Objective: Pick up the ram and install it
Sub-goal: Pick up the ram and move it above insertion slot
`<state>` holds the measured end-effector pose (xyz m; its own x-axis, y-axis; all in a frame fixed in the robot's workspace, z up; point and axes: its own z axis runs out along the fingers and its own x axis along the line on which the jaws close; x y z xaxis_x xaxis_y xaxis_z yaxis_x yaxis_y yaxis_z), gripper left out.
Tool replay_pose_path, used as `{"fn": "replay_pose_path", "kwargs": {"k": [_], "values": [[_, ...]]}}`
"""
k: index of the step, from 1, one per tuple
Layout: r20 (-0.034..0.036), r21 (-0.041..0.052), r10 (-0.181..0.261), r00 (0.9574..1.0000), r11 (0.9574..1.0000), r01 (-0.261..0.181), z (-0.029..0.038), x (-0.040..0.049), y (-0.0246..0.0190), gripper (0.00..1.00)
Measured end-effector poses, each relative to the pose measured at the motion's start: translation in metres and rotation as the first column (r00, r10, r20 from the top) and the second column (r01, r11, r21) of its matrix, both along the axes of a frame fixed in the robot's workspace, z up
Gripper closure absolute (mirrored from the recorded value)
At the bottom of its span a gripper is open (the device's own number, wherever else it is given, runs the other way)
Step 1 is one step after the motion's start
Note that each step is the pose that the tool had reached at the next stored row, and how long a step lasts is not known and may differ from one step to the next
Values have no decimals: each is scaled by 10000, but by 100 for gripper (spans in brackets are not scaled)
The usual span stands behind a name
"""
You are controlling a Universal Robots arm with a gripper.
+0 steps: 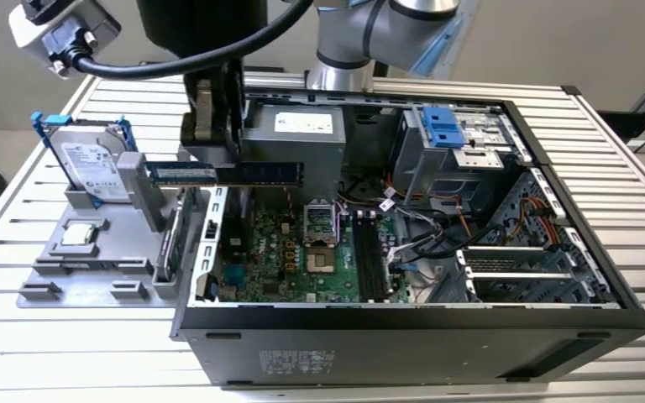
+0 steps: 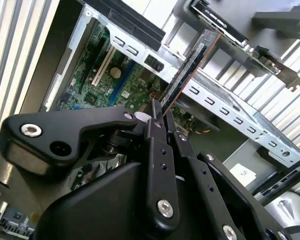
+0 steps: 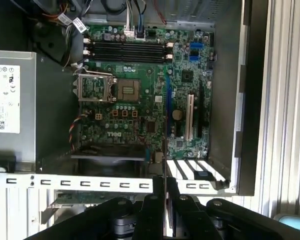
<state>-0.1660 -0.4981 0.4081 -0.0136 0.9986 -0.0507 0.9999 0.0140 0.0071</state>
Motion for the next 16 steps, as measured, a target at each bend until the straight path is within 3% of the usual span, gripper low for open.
{"fn": "replay_pose_path", "kwargs": {"k": [16], "values": [[0,-15,0,10000,10000,0,-1,369,0,100]]}}
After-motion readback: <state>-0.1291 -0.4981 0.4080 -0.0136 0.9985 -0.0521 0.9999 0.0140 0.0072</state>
